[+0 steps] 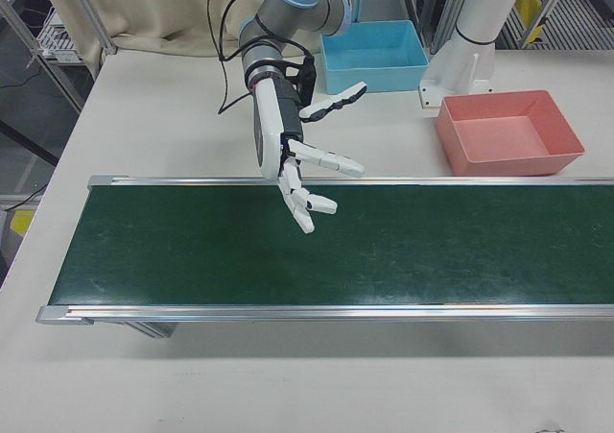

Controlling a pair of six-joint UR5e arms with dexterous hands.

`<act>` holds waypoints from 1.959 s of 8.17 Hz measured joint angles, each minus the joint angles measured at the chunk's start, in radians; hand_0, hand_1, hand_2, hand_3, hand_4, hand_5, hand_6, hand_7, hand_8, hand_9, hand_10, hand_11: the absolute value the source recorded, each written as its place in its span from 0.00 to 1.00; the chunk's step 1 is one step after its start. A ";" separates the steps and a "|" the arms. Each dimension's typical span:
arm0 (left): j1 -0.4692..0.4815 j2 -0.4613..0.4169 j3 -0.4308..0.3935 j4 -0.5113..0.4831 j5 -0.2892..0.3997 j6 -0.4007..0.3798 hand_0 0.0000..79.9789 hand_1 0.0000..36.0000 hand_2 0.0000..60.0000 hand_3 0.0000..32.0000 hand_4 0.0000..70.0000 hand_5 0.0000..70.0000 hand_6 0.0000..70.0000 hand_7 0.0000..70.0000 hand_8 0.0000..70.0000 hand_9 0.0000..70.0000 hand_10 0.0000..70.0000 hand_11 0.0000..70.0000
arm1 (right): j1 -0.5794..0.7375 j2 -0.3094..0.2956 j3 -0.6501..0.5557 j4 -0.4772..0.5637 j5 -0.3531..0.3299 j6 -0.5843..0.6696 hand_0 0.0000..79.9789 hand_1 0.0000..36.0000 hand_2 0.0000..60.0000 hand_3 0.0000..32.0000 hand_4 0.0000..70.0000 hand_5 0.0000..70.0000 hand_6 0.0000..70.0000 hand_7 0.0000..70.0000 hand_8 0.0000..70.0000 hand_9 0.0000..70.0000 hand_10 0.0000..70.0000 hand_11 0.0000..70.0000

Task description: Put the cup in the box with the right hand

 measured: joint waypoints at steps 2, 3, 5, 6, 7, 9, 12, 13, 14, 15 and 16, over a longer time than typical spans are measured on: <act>0.000 0.000 -0.001 0.000 0.000 0.000 0.00 0.00 0.00 0.00 0.00 0.00 0.00 0.00 0.00 0.00 0.00 0.00 | 0.002 0.001 0.000 0.000 0.000 0.000 0.61 0.07 0.00 0.15 0.48 0.05 0.09 0.49 0.06 0.17 0.12 0.19; 0.000 -0.001 -0.001 0.000 0.000 0.000 0.00 0.00 0.00 0.00 0.00 0.00 0.00 0.00 0.00 0.00 0.00 0.00 | 0.003 0.001 -0.001 0.000 0.000 0.000 0.62 0.08 0.00 0.20 0.46 0.05 0.09 0.46 0.05 0.15 0.12 0.18; 0.000 0.000 -0.001 0.000 0.000 0.001 0.00 0.00 0.00 0.00 0.00 0.00 0.00 0.00 0.00 0.00 0.00 0.00 | 0.011 0.001 -0.006 -0.001 -0.001 0.000 0.62 0.10 0.00 0.21 0.46 0.05 0.08 0.46 0.04 0.13 0.11 0.17; 0.000 0.000 -0.001 0.000 0.000 0.001 0.00 0.00 0.00 0.00 0.00 0.00 0.00 0.00 0.00 0.00 0.00 0.00 | 0.016 0.002 -0.008 -0.001 -0.002 0.000 0.62 0.10 0.00 0.21 0.46 0.05 0.08 0.45 0.04 0.12 0.11 0.17; 0.000 0.000 -0.001 0.000 0.000 0.001 0.00 0.00 0.00 0.00 0.00 0.00 0.00 0.00 0.00 0.00 0.00 0.00 | 0.021 0.000 -0.011 -0.001 -0.003 0.000 0.62 0.10 0.00 0.17 0.45 0.05 0.08 0.44 0.03 0.12 0.11 0.17; 0.000 0.000 -0.001 0.000 0.000 0.000 0.00 0.00 0.00 0.00 0.00 0.00 0.00 0.00 0.00 0.00 0.00 0.00 | 0.031 0.000 -0.014 0.000 -0.017 -0.001 0.62 0.11 0.00 0.09 0.44 0.05 0.08 0.42 0.03 0.10 0.11 0.17; 0.000 -0.001 -0.001 0.000 0.000 0.000 0.00 0.00 0.00 0.00 0.00 0.00 0.00 0.00 0.00 0.00 0.00 0.00 | 0.017 0.013 0.007 0.004 -0.023 -0.003 0.61 0.10 0.00 0.03 0.45 0.05 0.08 0.42 0.03 0.10 0.11 0.17; 0.000 -0.001 -0.001 0.000 0.000 0.000 0.00 0.00 0.00 0.00 0.00 0.00 0.00 0.00 0.00 0.00 0.00 0.00 | 0.011 0.014 0.012 0.004 -0.023 -0.003 0.62 0.11 0.00 0.03 0.46 0.05 0.09 0.42 0.03 0.11 0.11 0.17; 0.000 -0.001 -0.001 0.000 0.000 0.000 0.00 0.00 0.00 0.00 0.00 0.00 0.00 0.00 0.00 0.00 0.00 0.00 | 0.011 0.014 0.015 0.005 -0.026 -0.003 0.61 0.11 0.00 0.03 0.45 0.05 0.08 0.42 0.03 0.10 0.11 0.17; 0.001 -0.001 -0.001 0.000 0.000 0.001 0.00 0.00 0.00 0.00 0.00 0.00 0.00 0.00 0.00 0.00 0.00 0.00 | 0.017 0.013 0.019 0.005 -0.032 -0.004 0.61 0.11 0.00 0.04 0.45 0.05 0.09 0.43 0.03 0.11 0.11 0.17; 0.001 -0.001 -0.001 0.000 0.000 0.001 0.00 0.00 0.00 0.00 0.00 0.00 0.00 0.00 0.00 0.00 0.00 0.00 | 0.010 0.013 0.018 0.005 -0.037 -0.004 0.62 0.11 0.00 0.03 0.45 0.05 0.09 0.43 0.03 0.11 0.11 0.18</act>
